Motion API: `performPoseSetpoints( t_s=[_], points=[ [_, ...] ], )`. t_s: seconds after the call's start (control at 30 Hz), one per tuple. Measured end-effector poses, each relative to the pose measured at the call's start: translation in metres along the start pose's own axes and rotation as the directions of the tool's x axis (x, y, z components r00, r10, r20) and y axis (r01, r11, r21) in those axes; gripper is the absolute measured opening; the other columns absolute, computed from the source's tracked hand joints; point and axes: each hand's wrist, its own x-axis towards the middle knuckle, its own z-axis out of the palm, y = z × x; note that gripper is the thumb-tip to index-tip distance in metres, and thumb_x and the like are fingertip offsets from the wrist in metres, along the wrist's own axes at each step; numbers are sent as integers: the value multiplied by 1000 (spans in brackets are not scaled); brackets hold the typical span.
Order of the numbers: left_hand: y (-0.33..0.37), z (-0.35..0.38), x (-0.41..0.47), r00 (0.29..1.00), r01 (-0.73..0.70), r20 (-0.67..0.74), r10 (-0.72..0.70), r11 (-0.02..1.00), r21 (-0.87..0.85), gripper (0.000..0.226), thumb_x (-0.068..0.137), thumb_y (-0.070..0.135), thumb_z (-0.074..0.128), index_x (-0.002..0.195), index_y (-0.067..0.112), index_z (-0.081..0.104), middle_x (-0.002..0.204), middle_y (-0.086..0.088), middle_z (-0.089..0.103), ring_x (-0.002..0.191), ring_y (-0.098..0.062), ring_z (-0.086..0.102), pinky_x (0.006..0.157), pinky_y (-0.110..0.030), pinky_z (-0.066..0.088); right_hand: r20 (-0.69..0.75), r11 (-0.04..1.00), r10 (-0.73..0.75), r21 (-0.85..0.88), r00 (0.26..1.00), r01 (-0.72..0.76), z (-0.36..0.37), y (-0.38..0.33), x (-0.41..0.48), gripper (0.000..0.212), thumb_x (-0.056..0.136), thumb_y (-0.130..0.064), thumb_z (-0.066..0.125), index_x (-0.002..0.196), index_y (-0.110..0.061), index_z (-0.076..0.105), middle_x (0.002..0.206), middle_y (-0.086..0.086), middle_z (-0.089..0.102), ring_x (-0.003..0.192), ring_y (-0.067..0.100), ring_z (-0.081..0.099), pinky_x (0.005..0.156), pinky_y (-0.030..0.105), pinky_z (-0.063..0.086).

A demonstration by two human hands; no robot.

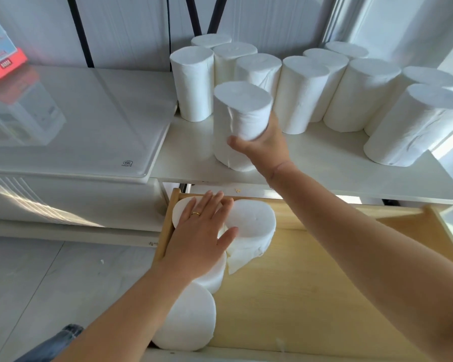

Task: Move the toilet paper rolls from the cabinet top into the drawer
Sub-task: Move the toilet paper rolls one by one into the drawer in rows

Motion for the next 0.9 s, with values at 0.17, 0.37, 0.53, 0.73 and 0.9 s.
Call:
performPoseSetpoints(
  t_s=[0.17,0.37,0.53,0.73,0.9],
  points=[
    [0,0,1,1000,12,7,-12,999,-31,64,90,58,14,148,30,11,158,9,7,144,-6,-7,116,-32,-7,140,999,27,24,990,-31,-82,5,-55,79,59,-19,81,130,-15,46,123,6,64,114,21,61,96,41,52],
    [1,-2,2,1000,-1,13,2,999,-42,59,91,56,18,146,34,13,158,7,13,144,-8,-2,117,-34,-4,376,996,88,-33,922,-82,-170,12,-96,74,57,-16,84,125,-14,55,115,4,70,107,15,66,87,25,55],
    [3,-4,2,1000,3,19,-2,999,-41,57,94,52,23,147,33,14,158,7,12,145,-9,-2,117,-35,-2,506,961,270,-87,819,-263,-189,58,-119,71,58,-2,80,121,-23,56,107,-4,72,105,14,66,80,24,54],
    [5,-5,3,998,20,56,-19,1000,-13,59,96,52,22,149,29,11,159,7,6,144,-8,-5,117,-34,-3,579,904,427,-298,695,-306,-161,100,-140,85,63,8,77,125,-39,43,115,-8,62,106,3,59,80,20,53],
    [3,-4,3,998,20,59,-20,1000,-6,60,95,53,21,149,29,9,159,7,5,144,-8,-7,117,-35,-2,664,805,578,-371,474,-462,-170,95,-141,78,64,-35,80,131,-41,41,120,-13,59,106,3,56,87,22,48]
  ],
)
